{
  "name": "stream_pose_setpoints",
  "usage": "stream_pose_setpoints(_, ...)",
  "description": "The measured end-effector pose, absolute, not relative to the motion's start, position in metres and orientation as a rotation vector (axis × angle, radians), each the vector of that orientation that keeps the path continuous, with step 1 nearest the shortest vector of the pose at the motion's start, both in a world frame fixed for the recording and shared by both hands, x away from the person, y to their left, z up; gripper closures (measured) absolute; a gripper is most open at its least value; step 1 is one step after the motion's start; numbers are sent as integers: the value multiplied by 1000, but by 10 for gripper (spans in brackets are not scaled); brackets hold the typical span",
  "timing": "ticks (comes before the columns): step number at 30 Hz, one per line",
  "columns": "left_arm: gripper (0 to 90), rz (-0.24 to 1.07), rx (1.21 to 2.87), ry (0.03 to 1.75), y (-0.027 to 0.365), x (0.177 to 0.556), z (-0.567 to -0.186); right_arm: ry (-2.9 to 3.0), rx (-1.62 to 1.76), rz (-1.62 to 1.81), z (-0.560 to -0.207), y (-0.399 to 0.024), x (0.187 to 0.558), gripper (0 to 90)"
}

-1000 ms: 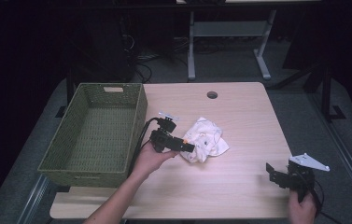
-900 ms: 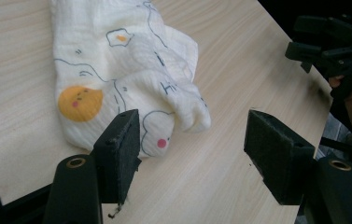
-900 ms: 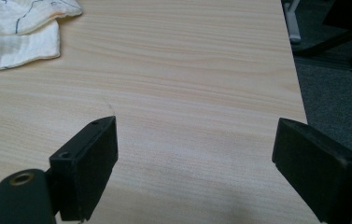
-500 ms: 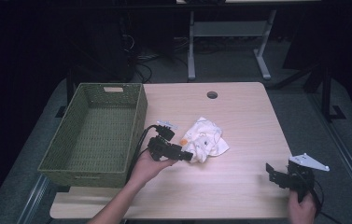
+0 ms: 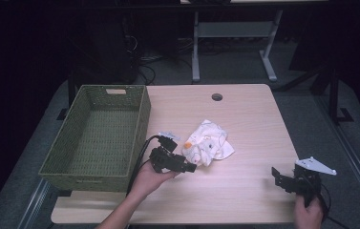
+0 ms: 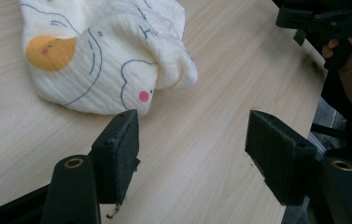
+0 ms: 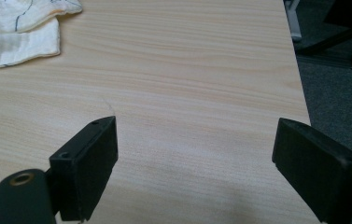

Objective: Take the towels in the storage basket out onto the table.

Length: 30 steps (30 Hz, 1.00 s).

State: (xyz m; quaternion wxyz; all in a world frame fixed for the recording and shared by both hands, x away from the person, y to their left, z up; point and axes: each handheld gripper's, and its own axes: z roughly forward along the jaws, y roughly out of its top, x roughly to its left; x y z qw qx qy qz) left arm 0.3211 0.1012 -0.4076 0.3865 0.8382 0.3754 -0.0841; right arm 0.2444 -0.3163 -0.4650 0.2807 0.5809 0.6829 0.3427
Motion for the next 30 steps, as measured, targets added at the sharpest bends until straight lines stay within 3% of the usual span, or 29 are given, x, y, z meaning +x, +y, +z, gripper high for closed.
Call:
stream_pose_setpoints(4, 335, -255, 2108, 951, 102, 318, -411, 1833, 1555, 916, -465, -316, 245, 139)
stream_pose_setpoints(30, 290, -226, 2123, 921, 115, 286, -428, 1839, 1551, 914, -466, -314, 244, 139)
